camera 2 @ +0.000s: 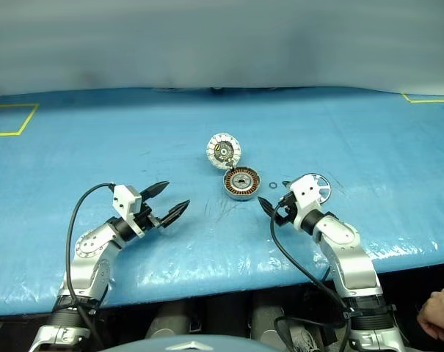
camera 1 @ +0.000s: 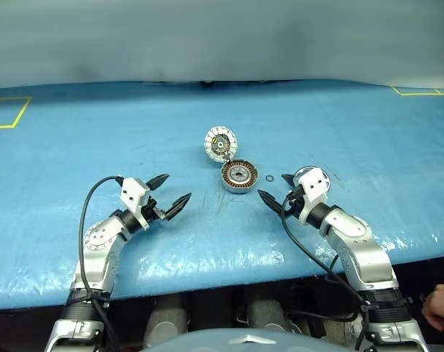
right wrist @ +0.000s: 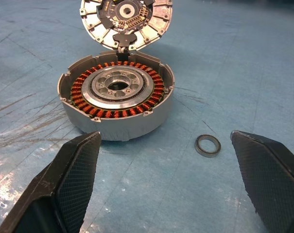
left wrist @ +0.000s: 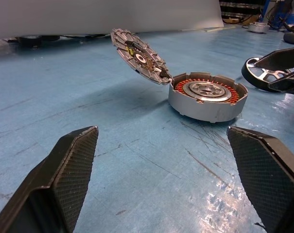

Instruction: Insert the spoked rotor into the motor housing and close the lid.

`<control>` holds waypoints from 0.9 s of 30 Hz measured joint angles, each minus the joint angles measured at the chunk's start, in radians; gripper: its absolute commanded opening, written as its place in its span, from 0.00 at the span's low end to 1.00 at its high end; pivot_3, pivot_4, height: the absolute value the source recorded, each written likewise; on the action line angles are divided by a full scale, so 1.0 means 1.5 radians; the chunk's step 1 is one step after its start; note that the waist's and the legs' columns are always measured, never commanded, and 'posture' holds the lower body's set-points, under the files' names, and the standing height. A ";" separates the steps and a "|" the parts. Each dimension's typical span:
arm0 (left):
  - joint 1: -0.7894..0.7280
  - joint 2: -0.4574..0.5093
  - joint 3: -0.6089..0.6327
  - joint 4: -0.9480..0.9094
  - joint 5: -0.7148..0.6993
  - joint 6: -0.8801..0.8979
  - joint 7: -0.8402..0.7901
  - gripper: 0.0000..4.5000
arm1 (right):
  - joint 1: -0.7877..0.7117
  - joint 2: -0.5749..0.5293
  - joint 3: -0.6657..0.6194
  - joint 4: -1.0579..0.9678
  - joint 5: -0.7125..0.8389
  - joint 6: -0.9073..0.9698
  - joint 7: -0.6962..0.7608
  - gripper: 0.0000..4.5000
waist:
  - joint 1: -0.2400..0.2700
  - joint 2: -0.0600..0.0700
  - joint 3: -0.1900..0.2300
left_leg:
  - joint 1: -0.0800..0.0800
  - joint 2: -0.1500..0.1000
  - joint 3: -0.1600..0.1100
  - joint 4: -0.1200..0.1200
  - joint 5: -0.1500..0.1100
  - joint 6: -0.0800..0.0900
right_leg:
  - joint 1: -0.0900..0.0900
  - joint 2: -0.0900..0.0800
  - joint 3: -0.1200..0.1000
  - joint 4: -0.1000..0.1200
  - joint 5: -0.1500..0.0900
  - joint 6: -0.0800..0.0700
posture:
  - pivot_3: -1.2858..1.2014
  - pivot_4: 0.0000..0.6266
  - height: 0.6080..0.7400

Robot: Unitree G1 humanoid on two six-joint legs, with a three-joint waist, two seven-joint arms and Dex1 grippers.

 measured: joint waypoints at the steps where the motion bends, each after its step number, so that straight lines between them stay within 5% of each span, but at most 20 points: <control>1: 0.000 0.000 0.000 0.000 0.000 0.000 0.000 1.00 | 0.000 0.000 0.000 0.000 0.000 0.000 0.000 0.99 | 0.000 0.000 0.000 | 0.000 0.000 0.000 0.000 0.000 0.000 | 0.000 0.000 0.000 0.000 0.000 0.000 | 0.52 0.24 1.00; 27: -0.006 0.000 -0.003 0.000 0.000 0.001 -0.002 1.00 | 0.000 0.000 0.000 0.000 -0.010 0.000 0.001 0.99 | 0.000 0.000 0.000 | 0.000 0.000 0.000 0.000 0.000 0.000 | 0.000 0.000 0.000 0.000 0.000 0.000 | 0.52 0.24 1.00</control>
